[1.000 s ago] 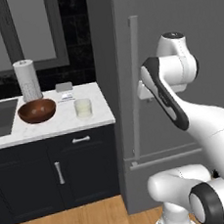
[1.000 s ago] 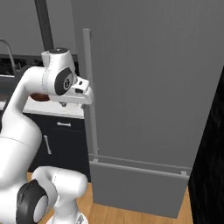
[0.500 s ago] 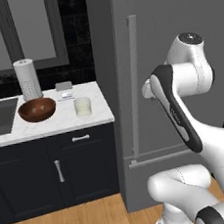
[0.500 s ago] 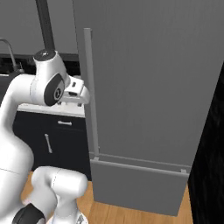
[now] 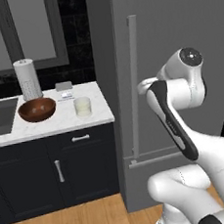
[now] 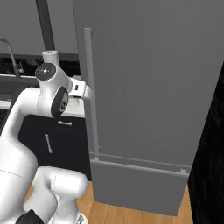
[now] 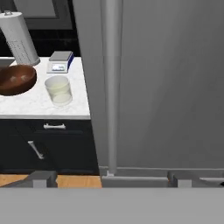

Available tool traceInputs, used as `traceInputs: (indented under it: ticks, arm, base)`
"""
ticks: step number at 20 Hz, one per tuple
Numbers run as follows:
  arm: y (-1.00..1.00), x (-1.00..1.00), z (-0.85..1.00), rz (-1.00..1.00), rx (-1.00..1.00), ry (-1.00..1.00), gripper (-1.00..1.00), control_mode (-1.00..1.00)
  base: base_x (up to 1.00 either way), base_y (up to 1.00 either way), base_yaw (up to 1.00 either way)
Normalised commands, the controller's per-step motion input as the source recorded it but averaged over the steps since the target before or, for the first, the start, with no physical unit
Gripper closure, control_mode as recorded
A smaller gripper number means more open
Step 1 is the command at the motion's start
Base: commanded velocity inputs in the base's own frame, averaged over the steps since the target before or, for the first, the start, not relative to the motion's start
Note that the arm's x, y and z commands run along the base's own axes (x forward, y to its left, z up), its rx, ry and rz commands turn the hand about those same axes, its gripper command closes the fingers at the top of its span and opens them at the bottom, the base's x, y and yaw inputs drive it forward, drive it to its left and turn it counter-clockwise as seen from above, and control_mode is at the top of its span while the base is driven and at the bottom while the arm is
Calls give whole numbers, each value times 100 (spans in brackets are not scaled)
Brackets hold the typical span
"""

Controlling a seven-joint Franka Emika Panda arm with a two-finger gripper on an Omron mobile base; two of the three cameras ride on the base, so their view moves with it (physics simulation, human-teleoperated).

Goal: Grab a lemon wedge from the fridge and one ice cube from the ice bowl, and put them in the glass of lemonade.

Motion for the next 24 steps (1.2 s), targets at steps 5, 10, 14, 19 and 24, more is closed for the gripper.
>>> traceInputs:
  ticks: [5, 10, 14, 19, 24]
  arm:
    - [0, 75, -1, 0, 0, -5, -100, -100]
    - [0, 69, -1, 0, 0, 0, -100, -100]
    - [7, 71, -8, 0, 0, 0, -100, -100]
    - [4, 58, -21, 0, 0, 0, -100, -100]
    - [-3, 39, -11, 0, 0, 0, -100, -100]
  base:
    - [0, 0, 0]
    - [0, 0, 0]
    - [0, 0, 0]
    - [0, 0, 0]
    - [0, 0, 0]
